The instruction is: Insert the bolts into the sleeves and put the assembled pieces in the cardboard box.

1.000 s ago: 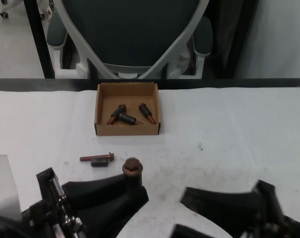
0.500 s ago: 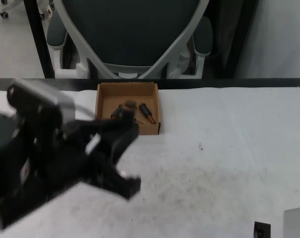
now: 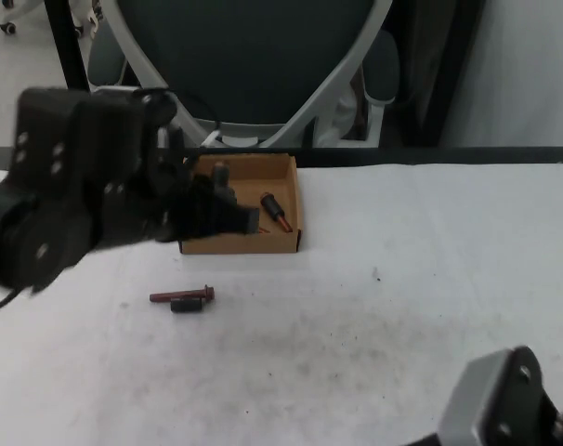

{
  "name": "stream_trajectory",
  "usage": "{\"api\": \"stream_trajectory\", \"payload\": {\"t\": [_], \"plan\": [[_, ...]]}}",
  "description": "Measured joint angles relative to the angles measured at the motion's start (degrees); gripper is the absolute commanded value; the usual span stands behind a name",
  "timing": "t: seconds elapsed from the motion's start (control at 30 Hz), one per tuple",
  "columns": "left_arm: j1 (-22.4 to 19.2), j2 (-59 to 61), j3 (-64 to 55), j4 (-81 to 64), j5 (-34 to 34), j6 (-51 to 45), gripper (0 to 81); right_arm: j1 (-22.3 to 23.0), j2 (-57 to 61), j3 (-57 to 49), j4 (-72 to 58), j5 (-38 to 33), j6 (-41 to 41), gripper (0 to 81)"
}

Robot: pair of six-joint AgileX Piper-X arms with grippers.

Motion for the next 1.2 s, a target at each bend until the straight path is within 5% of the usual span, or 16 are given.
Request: {"api": "stream_trajectory", "payload": {"t": [0.67,1.1,1.2], "plan": [[5.0,32.2,-39.9,26.2,-4.1,6.5,0.8,-11.6,18.3,-14.0,10.2,-9.9,-5.8,0.2],[6.2,40.1,-41.5,24.6,-4.4,7.3,0.0,-12.4,25.0,-21.7,12.9,-11.3,-10.4,0.2],[6.4,40.3,-41.6,24.0,-4.0,8.8,9.2,-12.5,25.2,-21.8,12.9,-11.3,-11.6,0.1]]}}
